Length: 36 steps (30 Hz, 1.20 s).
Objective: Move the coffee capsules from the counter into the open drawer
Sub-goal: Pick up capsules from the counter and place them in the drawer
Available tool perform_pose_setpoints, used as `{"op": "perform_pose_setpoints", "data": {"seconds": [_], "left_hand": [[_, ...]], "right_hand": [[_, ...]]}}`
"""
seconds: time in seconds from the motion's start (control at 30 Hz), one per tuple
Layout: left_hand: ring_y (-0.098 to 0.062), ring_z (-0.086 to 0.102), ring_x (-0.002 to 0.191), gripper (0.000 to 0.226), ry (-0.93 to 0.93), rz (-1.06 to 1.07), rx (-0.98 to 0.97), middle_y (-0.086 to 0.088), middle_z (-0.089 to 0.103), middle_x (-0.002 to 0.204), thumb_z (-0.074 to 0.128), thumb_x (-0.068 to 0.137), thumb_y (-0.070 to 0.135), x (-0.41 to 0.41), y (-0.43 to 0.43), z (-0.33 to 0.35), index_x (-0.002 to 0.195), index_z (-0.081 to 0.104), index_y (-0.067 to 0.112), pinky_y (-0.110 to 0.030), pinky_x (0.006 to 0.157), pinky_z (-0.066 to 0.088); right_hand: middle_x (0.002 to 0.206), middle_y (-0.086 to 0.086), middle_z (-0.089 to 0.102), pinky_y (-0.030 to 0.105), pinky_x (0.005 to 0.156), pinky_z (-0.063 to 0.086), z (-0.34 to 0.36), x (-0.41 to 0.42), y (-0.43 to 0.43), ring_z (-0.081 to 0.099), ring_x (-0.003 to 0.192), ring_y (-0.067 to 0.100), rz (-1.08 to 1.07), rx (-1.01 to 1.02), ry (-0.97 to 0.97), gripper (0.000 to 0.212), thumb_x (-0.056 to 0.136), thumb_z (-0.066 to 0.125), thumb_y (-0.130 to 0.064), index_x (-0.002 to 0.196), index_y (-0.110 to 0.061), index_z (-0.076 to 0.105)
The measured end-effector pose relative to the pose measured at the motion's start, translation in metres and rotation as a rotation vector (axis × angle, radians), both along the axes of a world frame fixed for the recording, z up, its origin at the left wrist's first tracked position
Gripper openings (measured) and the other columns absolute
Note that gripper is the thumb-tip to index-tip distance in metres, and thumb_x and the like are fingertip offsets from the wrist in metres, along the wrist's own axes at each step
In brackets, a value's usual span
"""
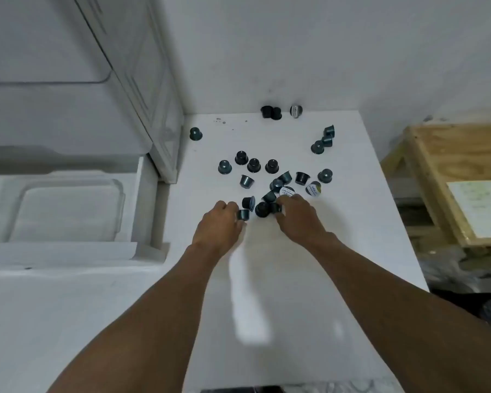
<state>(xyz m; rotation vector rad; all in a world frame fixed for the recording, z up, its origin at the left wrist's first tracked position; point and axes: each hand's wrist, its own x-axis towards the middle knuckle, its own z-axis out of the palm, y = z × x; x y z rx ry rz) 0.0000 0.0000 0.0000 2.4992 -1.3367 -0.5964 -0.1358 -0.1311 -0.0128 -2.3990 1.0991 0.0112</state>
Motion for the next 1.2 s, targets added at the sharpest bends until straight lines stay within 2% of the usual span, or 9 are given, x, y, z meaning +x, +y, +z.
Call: {"op": "perform_pose_setpoints", "data": {"seconds": [0.13,0.3,0.47,0.67,0.77,0.83,0.93,1.03,1.2], "left_hand": [[-0.036,0.056,0.100,0.035,0.076,0.080,0.000,-0.009,0.051,0.120,0.052,0.092,0.029,0.005,-0.018,-0.010,0.124,0.051,0.015,-0.037,0.084,0.047],[-0.038,0.057,0.095,0.037,0.118,0.100,0.004,-0.011,0.051,0.114,0.058,0.090,0.036,0.012,-0.030,-0.029,0.118,0.052,0.013,-0.037,0.081,0.047],[-0.033,0.055,0.084,0.029,0.186,0.122,-0.029,-0.011,0.054,0.097,0.059,0.088,0.033,0.012,-0.034,-0.037,0.107,0.053,0.012,-0.031,0.072,0.042],[-0.028,0.047,0.070,0.016,0.192,0.153,-0.059,-0.009,0.052,0.080,0.057,0.081,0.021,0.005,-0.030,-0.034,0.089,0.045,0.013,-0.028,0.061,0.032],[-0.032,0.053,0.082,0.025,0.206,0.200,-0.080,-0.010,0.052,0.096,0.057,0.079,0.018,-0.002,-0.025,-0.026,0.104,0.053,0.014,-0.027,0.068,0.036],[-0.032,0.054,0.093,0.039,0.206,0.210,-0.103,-0.010,0.050,0.110,0.058,0.080,0.016,-0.006,-0.022,-0.016,0.119,0.054,0.017,-0.028,0.076,0.039],[-0.027,0.053,0.104,0.046,0.228,0.266,-0.160,-0.010,0.048,0.119,0.059,0.080,0.015,-0.011,-0.015,0.004,0.126,0.054,0.018,-0.027,0.087,0.038],[-0.024,0.054,0.104,0.042,0.224,0.322,-0.270,-0.011,0.054,0.113,0.065,0.080,0.019,-0.016,-0.005,0.033,0.121,0.059,0.016,-0.027,0.089,0.041],[-0.021,0.062,0.085,0.037,0.143,0.423,-0.485,-0.006,0.067,0.093,0.072,0.078,0.032,-0.014,0.023,0.083,0.108,0.065,0.012,-0.028,0.077,0.048]], "right_hand": [[0.114,0.013,0.053,0.029,0.075,0.033,-0.011,0.011,-0.006,0.055,0.102,0.034,-0.040,0.006,0.014,0.027,0.090,0.057,-0.022,0.115,-0.012,0.055],[0.115,0.017,0.053,0.030,0.075,0.039,-0.023,0.022,-0.009,0.056,0.096,0.036,-0.069,0.026,-0.011,0.025,0.089,0.057,-0.019,0.111,-0.009,0.055],[0.100,0.015,0.057,0.028,0.068,0.032,-0.031,0.021,-0.010,0.053,0.088,0.032,-0.095,0.059,-0.059,0.015,0.085,0.060,-0.015,0.097,-0.009,0.054],[0.087,0.010,0.051,0.027,0.065,0.028,-0.024,0.018,-0.006,0.048,0.079,0.029,-0.098,0.079,-0.040,0.015,0.083,0.057,-0.015,0.095,-0.010,0.050],[0.095,0.010,0.051,0.028,0.068,0.030,-0.013,0.013,-0.004,0.050,0.083,0.030,-0.111,0.096,-0.039,0.021,0.081,0.057,-0.015,0.100,-0.011,0.048],[0.110,0.013,0.053,0.030,0.075,0.035,-0.003,0.010,-0.003,0.053,0.095,0.032,-0.109,0.087,-0.051,0.037,0.081,0.059,-0.015,0.115,-0.008,0.048],[0.119,0.016,0.051,0.035,0.086,0.040,0.020,0.006,0.000,0.052,0.105,0.035,-0.104,0.050,-0.075,0.048,0.079,0.061,-0.013,0.124,-0.004,0.047],[0.107,0.018,0.055,0.032,0.076,0.041,0.041,0.005,0.004,0.055,0.097,0.037,-0.056,-0.039,-0.185,0.037,0.072,0.062,-0.005,0.109,0.002,0.057],[0.113,0.010,0.056,0.033,0.081,0.042,0.095,0.015,0.016,0.055,0.102,0.030,0.016,-0.069,-0.195,0.039,0.078,0.060,-0.015,0.116,-0.009,0.055]]}}
